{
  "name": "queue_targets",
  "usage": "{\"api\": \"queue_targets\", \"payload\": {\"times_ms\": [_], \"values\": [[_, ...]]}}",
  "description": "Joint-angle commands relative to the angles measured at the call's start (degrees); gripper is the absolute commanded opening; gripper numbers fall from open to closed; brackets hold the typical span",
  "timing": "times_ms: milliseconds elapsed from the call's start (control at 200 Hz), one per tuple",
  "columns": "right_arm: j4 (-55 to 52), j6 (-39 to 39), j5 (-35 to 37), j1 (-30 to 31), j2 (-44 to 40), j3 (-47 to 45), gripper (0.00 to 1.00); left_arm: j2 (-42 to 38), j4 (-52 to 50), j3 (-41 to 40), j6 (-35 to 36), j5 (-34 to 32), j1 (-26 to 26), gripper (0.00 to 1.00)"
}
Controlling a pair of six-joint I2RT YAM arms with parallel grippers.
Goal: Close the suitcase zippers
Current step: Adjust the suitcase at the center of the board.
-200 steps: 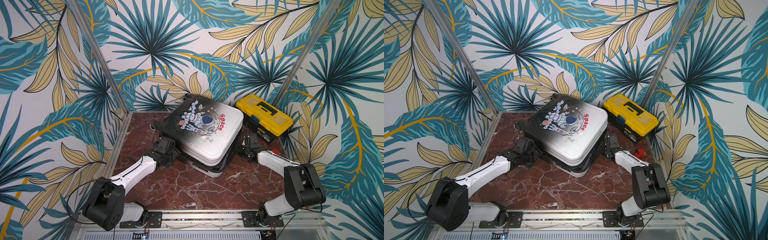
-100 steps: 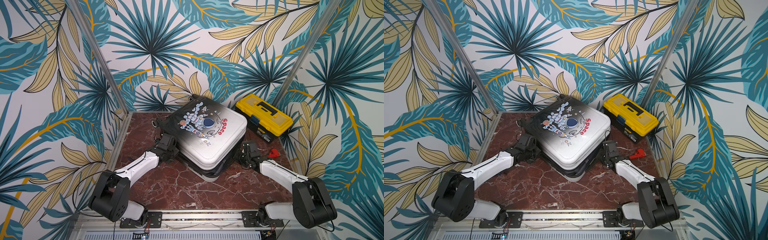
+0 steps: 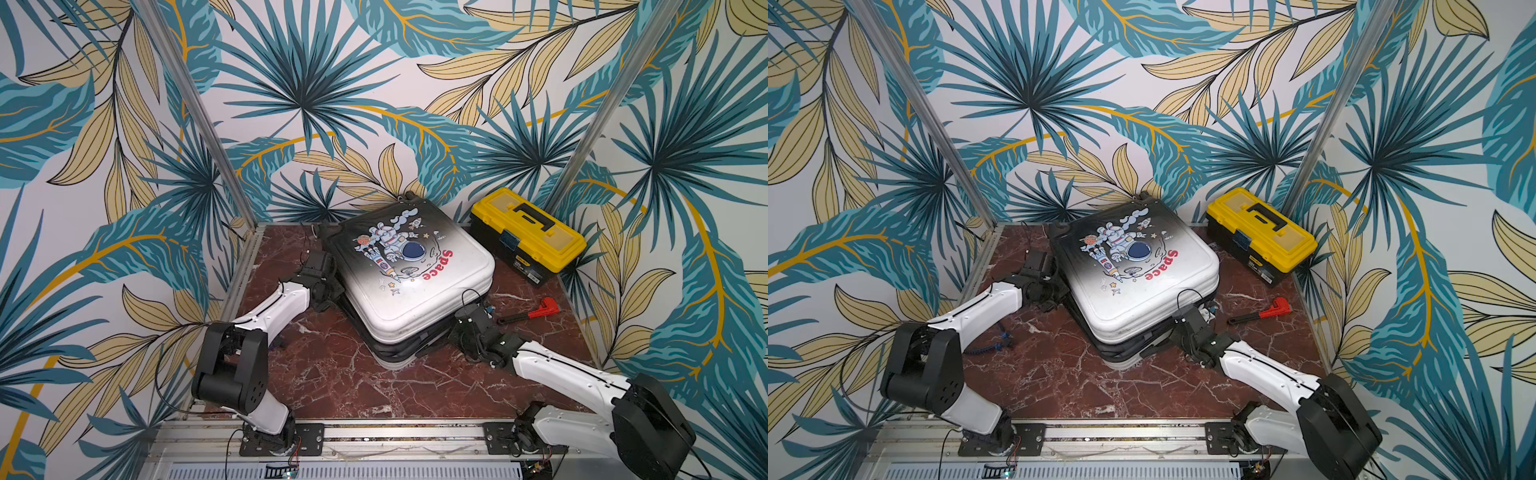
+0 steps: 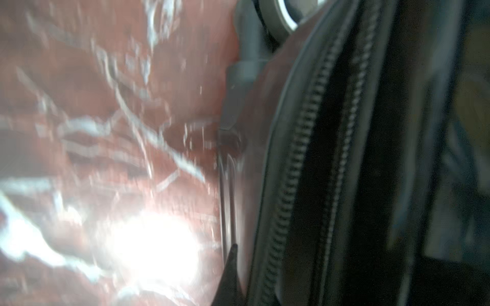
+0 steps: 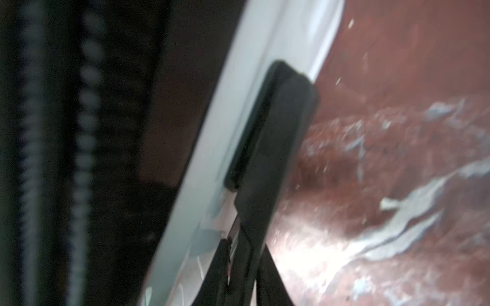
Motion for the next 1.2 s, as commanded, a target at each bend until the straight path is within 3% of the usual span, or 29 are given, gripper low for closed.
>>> {"api": "queue_targets", "payload": {"times_ms": [0, 65, 160, 265, 375, 486, 646, 861, 1016, 1196], "values": [[7.17, 3.39, -1.97, 6.78, 1.37, 3.94, 0.22, 4.12, 12.16, 3.41, 9.74, 5.46, 1.32, 0.0], [8.04, 5.73, -0.52, 10.94, 3.04, 4.56, 0.22, 6.2, 12.23, 5.19, 13.0, 7.09, 2.54, 0.0], [7.27, 6.34, 0.59, 14.09, 4.8, 6.23, 0.32, 9.13, 12.53, 7.47, 18.22, 11.38, 4.89, 0.0], [6.81, 5.92, 0.51, 15.1, 5.46, 6.52, 0.34, 12.11, 16.13, 9.33, 24.44, 14.82, 7.08, 0.02], [2.54, 4.02, 1.9, 15.07, 4.34, 7.1, 0.46, 14.24, 16.1, 11.84, 28.33, 18.03, 9.03, 0.02], [-4.76, -0.15, 5.18, 15.03, -0.38, 6.98, 0.57, 15.08, 15.63, 13.35, 31.22, 17.84, 10.98, 0.02], [-11.26, -12.34, 8.03, 13.66, -8.72, 5.96, 0.69, 18.2, 9.29, 18.89, 35.76, 17.33, 12.22, 0.03], [-14.39, -35.7, -0.83, 8.07, -15.09, 6.49, 0.84, 20.18, 4.5, 24.49, 37.18, 17.52, 13.24, 0.17], [-16.34, -46.0, -9.19, 2.13, -16.43, 8.19, 0.89, 17.46, -1.1, 25.97, 34.96, 14.61, 13.24, 0.5], [-21.52, -53.72, -13.97, -4.25, -16.18, 12.13, 0.91, 8.47, -6.46, 21.11, 28.98, 9.25, 13.24, 0.68]]}}
